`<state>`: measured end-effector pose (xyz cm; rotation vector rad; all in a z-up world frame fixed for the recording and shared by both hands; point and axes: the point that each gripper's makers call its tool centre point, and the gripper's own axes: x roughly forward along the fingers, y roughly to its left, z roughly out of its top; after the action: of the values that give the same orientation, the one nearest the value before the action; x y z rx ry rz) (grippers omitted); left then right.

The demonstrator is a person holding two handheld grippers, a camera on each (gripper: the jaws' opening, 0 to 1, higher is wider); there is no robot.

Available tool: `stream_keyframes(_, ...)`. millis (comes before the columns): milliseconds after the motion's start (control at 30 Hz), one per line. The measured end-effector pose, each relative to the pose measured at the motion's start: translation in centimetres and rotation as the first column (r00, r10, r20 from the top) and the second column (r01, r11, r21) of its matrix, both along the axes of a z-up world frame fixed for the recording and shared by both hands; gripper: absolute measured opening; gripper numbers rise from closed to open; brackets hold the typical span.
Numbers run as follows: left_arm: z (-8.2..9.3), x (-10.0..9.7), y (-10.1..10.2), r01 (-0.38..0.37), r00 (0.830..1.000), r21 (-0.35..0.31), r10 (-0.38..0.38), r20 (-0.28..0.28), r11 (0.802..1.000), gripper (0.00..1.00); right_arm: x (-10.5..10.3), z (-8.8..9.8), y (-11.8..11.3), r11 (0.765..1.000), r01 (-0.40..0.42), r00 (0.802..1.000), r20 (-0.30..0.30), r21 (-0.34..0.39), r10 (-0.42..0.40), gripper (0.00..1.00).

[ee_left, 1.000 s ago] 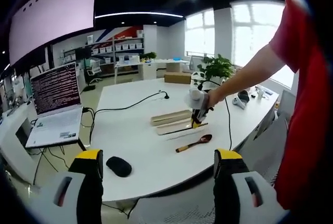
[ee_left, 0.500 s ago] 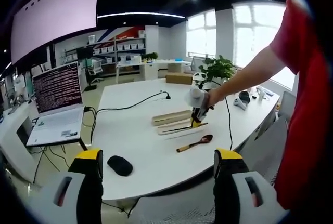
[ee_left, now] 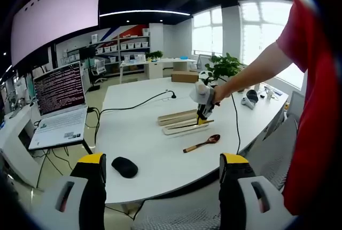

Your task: Arrange the utensils inside the cutlery case until each visible utensil rests in its matching compartment.

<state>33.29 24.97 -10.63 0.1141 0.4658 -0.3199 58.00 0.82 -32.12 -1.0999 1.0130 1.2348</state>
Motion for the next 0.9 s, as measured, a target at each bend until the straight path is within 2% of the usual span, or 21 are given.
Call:
stream_keyframes(467, -0.4, 0.3, 0.0, 0.000, 1.000, 0.006, 0.000, -0.015, 1.000, 0.89, 1.5, 0.4, 0.3, 1.000, -0.004, 1.000, 0.013, 0.007, 0.004, 0.00)
stream_keyframes(600, -0.5, 0.3, 0.1, -0.001, 1.000, 0.006, 0.002, -0.019, 1.000, 0.89, 2.7, 0.4, 0.2, 1.000, 0.003, 1.000, 0.014, 0.008, -0.004, 0.00)
stream_keyframes(733, -0.6, 0.4, 0.2, -0.003, 1.000, 0.005, 0.003, -0.022, 1.000, 0.89, 2.4, 0.4, 0.1, 1.000, 0.003, 1.000, 0.017, 0.004, -0.003, 0.00)
stream_keyframes(900, -0.6, 0.6, 0.0, 0.004, 1.000, 0.008, -0.003, -0.025, 1.000, 0.89, 3.0, 0.2, -0.2, 1.000, -0.007, 1.000, 0.025, -0.009, 0.007, 0.00)
